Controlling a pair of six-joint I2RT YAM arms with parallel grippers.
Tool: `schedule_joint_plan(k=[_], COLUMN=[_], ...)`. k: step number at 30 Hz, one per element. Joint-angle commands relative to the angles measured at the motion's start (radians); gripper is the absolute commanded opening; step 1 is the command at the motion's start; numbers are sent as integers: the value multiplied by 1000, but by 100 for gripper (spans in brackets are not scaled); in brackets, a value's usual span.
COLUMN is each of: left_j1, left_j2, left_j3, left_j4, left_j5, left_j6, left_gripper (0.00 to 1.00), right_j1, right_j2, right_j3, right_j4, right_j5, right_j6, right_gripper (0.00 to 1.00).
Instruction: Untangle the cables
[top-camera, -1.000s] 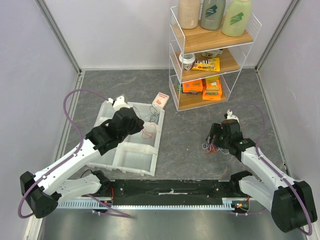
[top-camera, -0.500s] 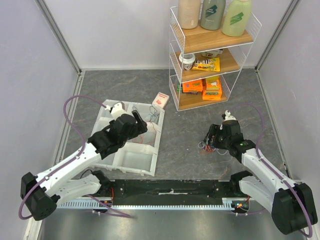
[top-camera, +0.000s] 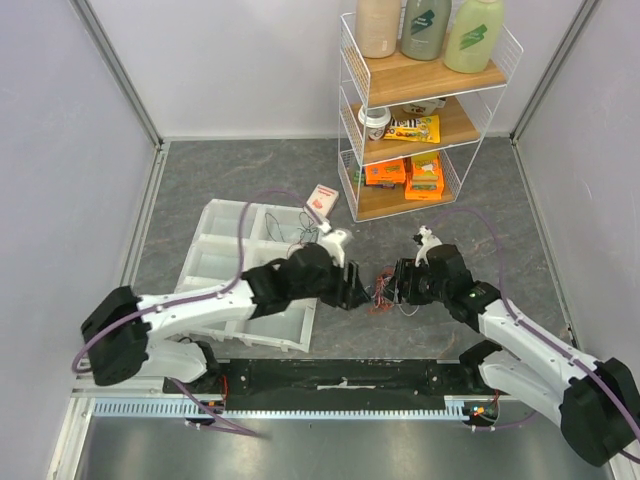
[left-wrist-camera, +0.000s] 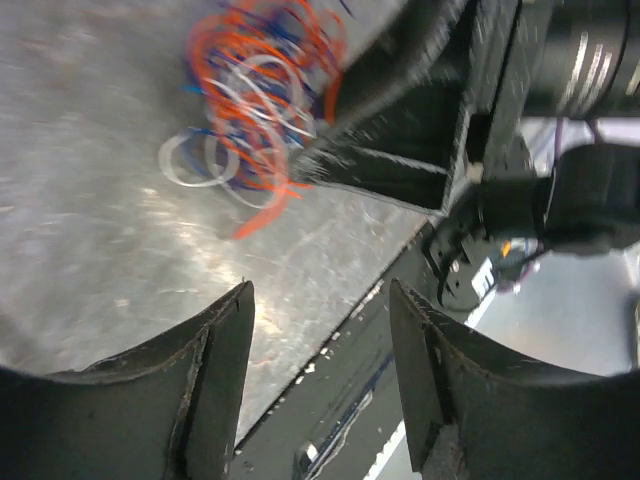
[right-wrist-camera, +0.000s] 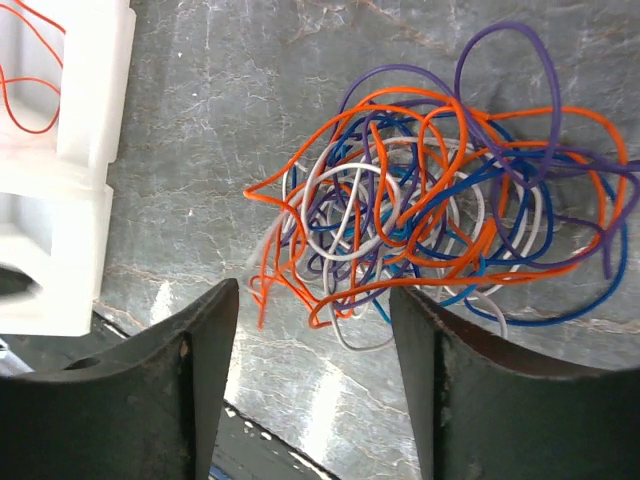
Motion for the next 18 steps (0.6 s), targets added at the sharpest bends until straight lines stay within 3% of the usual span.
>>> schedule_joint_plan(k=[1,5,9,11,14,16,18], left_j1=[-96,-101,-99,-98,-84,-68,-44], left_j2=[103,152,216,254,320,348,374], left_j3=[61,33,82,115,176,194,207], left_j4=[138,207,201,187,138,133,136], left_j5=[58,35,37,11,-29,-42,-39], left_j6=[91,73,73,77,76,65,36], left_gripper=[61,61,67,66,58,61,70], right_j1=[4,4,4,4,4,4,4], right_j2=[-82,-174,-229,-222,-173,-131,-88], right_j3=[60,111,119,114,102,82,56], right_j4=[-74,-222,-289,-272,-209,-142,-83], right_j5=[39,217,409,388,284,199,162], right_j6=[-9,30,68,76,70,67,79], right_gripper=[75,80,75,68,63,62,62])
